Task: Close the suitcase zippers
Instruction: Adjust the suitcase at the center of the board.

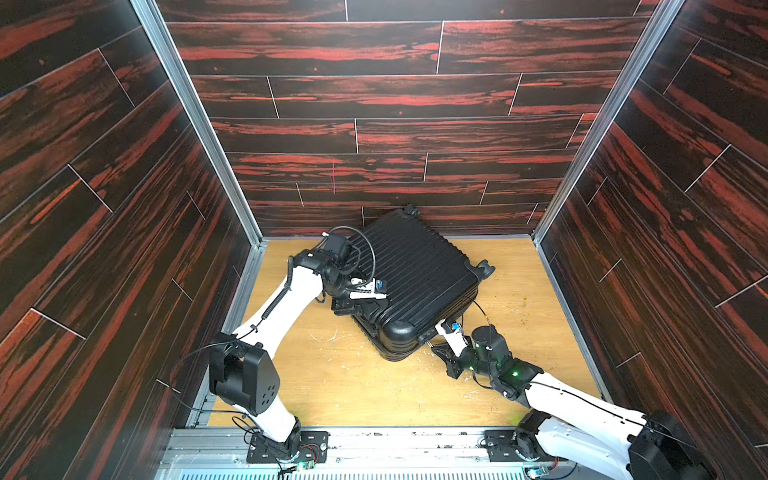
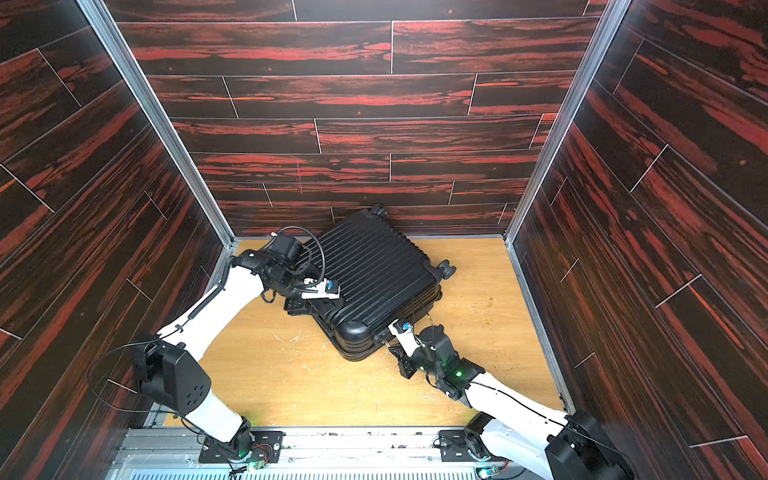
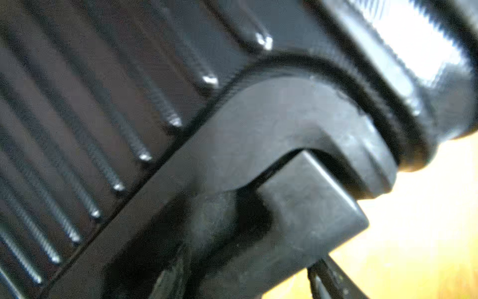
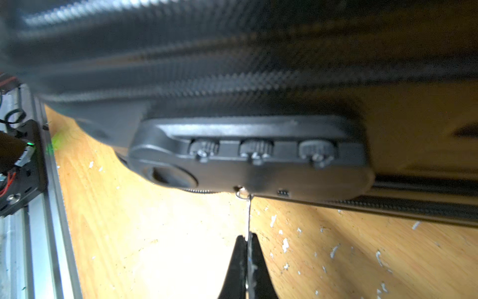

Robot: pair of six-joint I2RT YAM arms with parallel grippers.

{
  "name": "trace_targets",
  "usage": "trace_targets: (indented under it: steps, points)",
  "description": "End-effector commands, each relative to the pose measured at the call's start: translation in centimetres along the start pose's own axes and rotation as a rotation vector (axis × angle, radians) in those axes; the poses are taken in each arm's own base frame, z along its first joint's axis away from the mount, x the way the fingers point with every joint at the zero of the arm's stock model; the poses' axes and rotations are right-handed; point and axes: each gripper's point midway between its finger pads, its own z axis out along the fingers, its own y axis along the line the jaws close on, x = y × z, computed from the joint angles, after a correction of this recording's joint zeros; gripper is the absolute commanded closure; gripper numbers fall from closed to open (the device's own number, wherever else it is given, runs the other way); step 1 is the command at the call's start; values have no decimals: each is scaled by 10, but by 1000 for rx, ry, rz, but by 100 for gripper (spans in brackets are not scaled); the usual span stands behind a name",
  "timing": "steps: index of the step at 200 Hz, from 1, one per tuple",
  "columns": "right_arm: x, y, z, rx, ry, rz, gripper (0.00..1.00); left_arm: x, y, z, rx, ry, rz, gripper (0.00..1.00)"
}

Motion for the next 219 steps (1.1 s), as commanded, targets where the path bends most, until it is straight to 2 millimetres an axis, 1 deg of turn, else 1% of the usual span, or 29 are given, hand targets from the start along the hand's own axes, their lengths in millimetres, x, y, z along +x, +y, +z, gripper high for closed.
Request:
trace_targets:
  steps: [1, 20, 50, 57, 76, 122, 145, 154, 157, 170, 177, 195, 204, 219]
  points:
    - [-39, -9, -11, 57, -109, -12, 100, 28, -44, 23, 174, 129, -76, 37]
    - [-42, -15, -14, 88, -108, 4, 100, 25, -56, 20, 207, 144, -75, 40]
    - [-44, -25, -20, 134, -111, 25, 100, 18, -77, 14, 259, 174, -75, 52]
    - [-44, -28, -21, 148, -110, 31, 100, 16, -80, 12, 262, 183, -79, 56]
    - [-44, -36, -26, 185, -108, 51, 100, 9, -90, 6, 274, 193, -95, 62]
    - [-44, -55, -29, 236, -92, 98, 100, -20, -115, -8, 303, 171, -118, 66]
    - [-46, -64, -28, 239, -86, 115, 100, -31, -117, -11, 279, 157, -155, 67]
    - [-47, -67, -27, 237, -85, 118, 100, -33, -114, -11, 258, 151, -186, 66]
    - [-47, -68, -27, 236, -85, 118, 100, -33, -113, -11, 251, 149, -193, 64]
    - [-51, -68, -26, 215, -87, 117, 100, -32, -113, -12, 240, 150, -196, 49]
    - [-52, -67, -26, 206, -87, 114, 100, -29, -111, -12, 222, 159, -191, 43]
    - [-53, -62, -23, 174, -88, 106, 100, -20, -101, -7, 147, 191, -183, 39]
    - [-53, -61, -22, 164, -89, 106, 100, -19, -99, -6, 131, 192, -179, 37]
    - [-52, -58, -21, 145, -91, 106, 100, -21, -94, -2, 110, 173, -163, 36]
